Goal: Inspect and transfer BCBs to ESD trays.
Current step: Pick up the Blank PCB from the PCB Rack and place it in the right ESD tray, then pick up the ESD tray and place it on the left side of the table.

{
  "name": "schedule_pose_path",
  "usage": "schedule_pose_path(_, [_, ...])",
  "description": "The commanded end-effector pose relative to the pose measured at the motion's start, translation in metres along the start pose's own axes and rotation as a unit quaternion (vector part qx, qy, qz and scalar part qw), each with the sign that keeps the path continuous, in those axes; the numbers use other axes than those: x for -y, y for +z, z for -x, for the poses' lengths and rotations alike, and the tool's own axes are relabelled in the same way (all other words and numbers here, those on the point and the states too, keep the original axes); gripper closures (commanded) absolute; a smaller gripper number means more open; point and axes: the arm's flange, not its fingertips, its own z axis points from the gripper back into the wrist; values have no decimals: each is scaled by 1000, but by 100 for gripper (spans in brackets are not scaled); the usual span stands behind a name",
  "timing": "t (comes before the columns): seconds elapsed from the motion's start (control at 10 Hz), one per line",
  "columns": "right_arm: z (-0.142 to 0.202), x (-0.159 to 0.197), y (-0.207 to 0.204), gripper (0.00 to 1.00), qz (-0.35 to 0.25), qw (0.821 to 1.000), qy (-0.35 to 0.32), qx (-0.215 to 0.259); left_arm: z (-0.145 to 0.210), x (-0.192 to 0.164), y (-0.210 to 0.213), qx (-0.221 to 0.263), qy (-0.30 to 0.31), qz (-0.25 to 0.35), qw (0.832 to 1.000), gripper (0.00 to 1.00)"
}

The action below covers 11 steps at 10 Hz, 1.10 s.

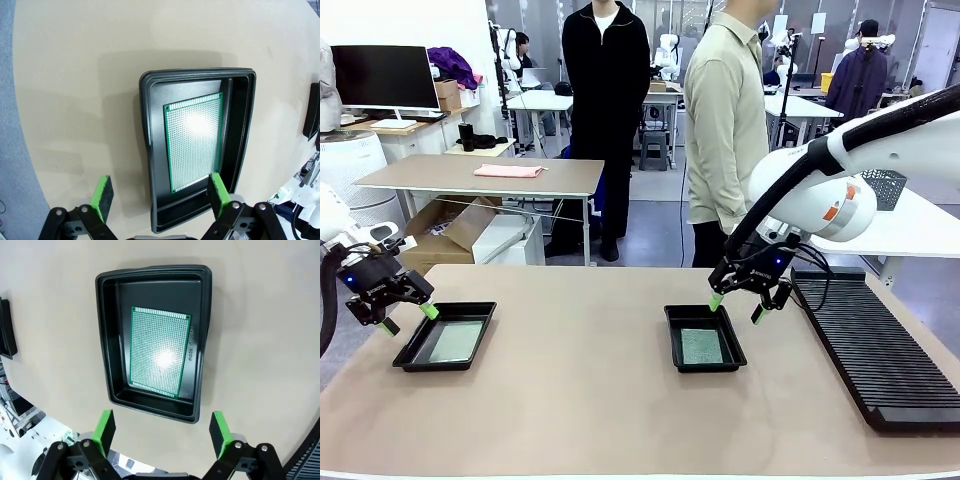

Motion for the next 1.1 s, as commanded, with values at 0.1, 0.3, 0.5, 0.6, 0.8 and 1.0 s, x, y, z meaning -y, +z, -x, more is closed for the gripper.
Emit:
schedule_pose_path(0.1, [-1, -4, 6, 0, 17, 1000, -16, 6, 0, -1, 1, 3, -2, 0, 1000, 0])
schedule_pose_path(0.3, [1, -1, 2, 0, 3, 1000, 0, 1, 0, -1, 1, 3, -2, 0, 1000, 0])
schedule_pose_path(0.5, [1, -1, 2, 0, 3, 1000, 0, 1, 0, -1, 1, 3, -2, 0, 1000, 0])
schedule_pose_path(0.6, [1, -1, 2, 0, 3, 1000, 0, 1, 0, -1, 1, 3, -2, 0, 1000, 0])
schedule_pose_path(0.8, [1, -1, 2, 0, 3, 1000, 0, 1, 0, -1, 1, 3, -2, 0, 1000, 0])
schedule_pose_path(1.0, [1, -1, 2, 0, 3, 1000, 0, 1, 0, -1, 1, 3, -2, 0, 1000, 0])
